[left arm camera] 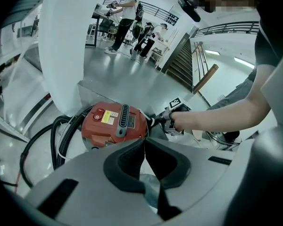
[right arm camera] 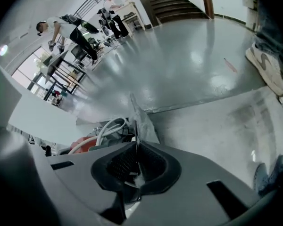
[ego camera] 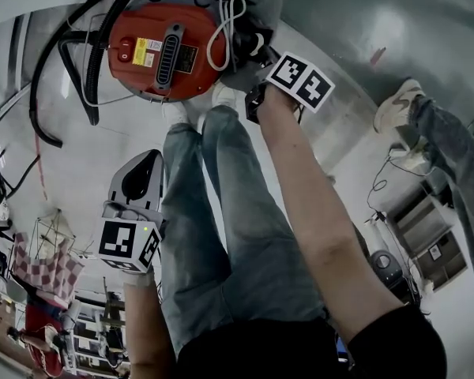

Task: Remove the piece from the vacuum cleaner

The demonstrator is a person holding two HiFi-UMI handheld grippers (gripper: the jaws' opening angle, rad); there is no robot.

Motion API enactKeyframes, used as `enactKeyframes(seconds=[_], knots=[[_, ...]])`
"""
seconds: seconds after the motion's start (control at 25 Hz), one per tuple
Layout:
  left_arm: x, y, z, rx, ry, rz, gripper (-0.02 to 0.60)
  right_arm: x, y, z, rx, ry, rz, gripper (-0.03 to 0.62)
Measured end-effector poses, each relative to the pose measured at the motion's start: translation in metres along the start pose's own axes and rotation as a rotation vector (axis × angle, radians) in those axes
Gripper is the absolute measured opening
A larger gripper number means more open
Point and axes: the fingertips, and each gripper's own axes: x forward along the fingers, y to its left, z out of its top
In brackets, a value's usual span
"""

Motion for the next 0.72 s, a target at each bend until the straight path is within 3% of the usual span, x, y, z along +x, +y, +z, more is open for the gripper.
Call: enactKeyframes(seconds=[0.24,0.72], knots=[[-0.002,0.004,0.002,-0.002,-0.003,0.007,0.020,-0.005,-0.006,0.001,0.063,-0.019,-0.021,0.048],[-0.004,0.010,-0.004,0.008,0.013,0.001,0.020,-0.007,-0.014,-0.001,0.030,-0.010,-0.012,0.048]])
